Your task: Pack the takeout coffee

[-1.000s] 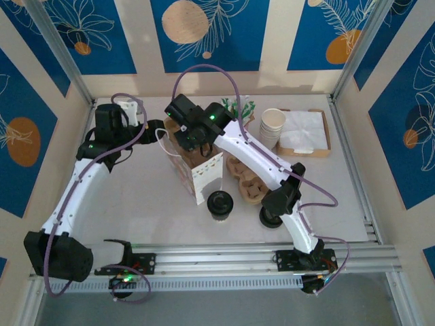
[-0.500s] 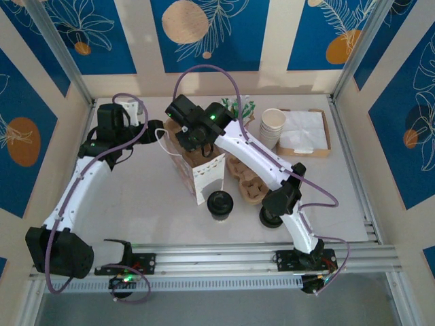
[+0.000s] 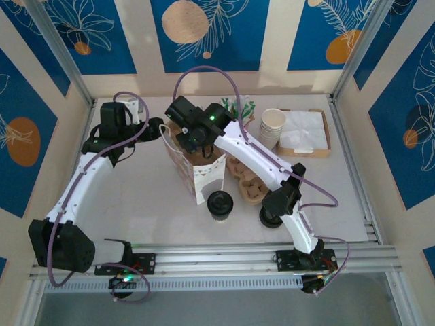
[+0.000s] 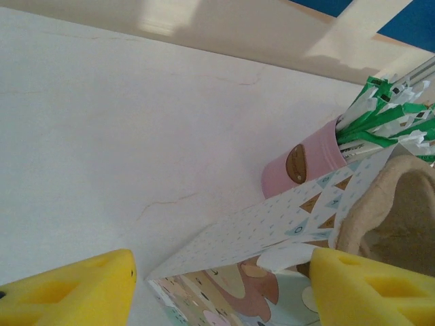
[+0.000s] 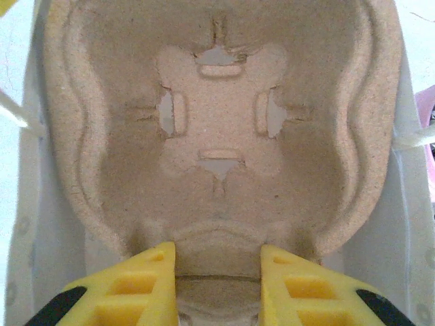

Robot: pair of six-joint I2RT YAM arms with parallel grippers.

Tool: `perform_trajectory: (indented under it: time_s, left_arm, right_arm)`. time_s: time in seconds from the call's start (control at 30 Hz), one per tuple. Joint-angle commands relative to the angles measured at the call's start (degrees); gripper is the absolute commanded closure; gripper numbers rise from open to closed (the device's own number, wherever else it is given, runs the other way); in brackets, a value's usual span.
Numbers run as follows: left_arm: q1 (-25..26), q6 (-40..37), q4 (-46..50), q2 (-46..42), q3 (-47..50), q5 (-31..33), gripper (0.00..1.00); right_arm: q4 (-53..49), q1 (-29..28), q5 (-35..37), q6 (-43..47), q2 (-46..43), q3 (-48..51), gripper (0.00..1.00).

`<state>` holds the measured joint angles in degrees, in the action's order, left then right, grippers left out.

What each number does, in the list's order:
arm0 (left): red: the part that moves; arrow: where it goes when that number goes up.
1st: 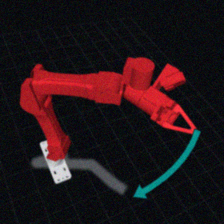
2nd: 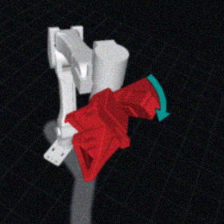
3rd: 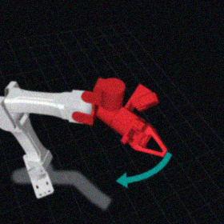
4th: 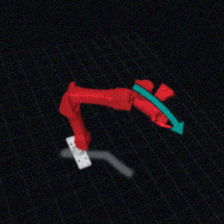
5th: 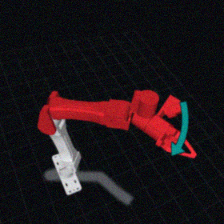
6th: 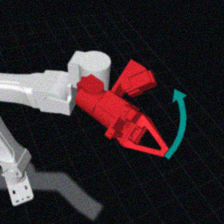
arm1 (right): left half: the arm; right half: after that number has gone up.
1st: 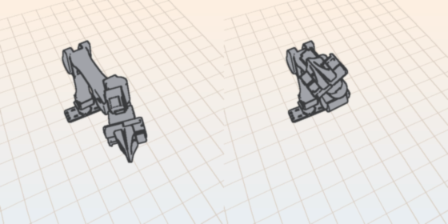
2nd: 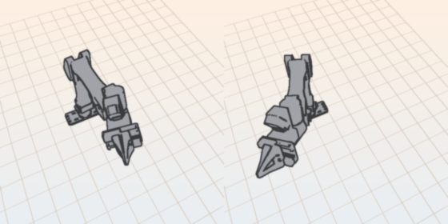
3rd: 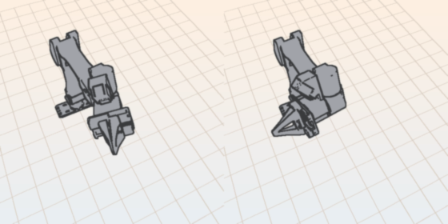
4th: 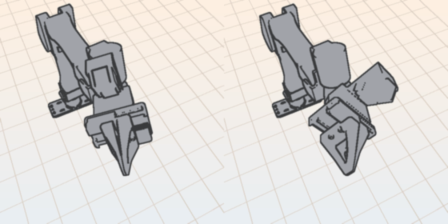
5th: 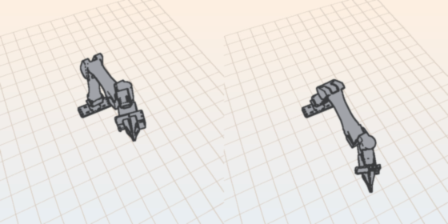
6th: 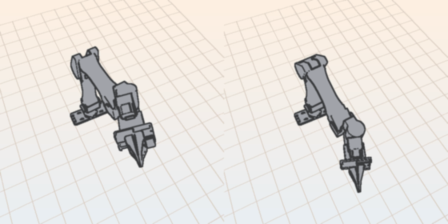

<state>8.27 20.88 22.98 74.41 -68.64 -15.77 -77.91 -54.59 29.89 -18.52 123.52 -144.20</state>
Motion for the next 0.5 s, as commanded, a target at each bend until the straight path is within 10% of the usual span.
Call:
perform_trajectory:
  time_s: [0.0,0.47]
  left_arm:
    - [0.14,1.31,-1.42,0.68,-1.76,1.63,0.31]
    - [0.1,3.68,-1.77,1.26,-1.25,2.9,0.3]
  right_arm:
    - [-3.26,-0.54,0.49,-0.69,-2.26,0.32,0.71]
    - [-2.9,-1.12,-0.17,0.19,-2.53,0.06,0.71]
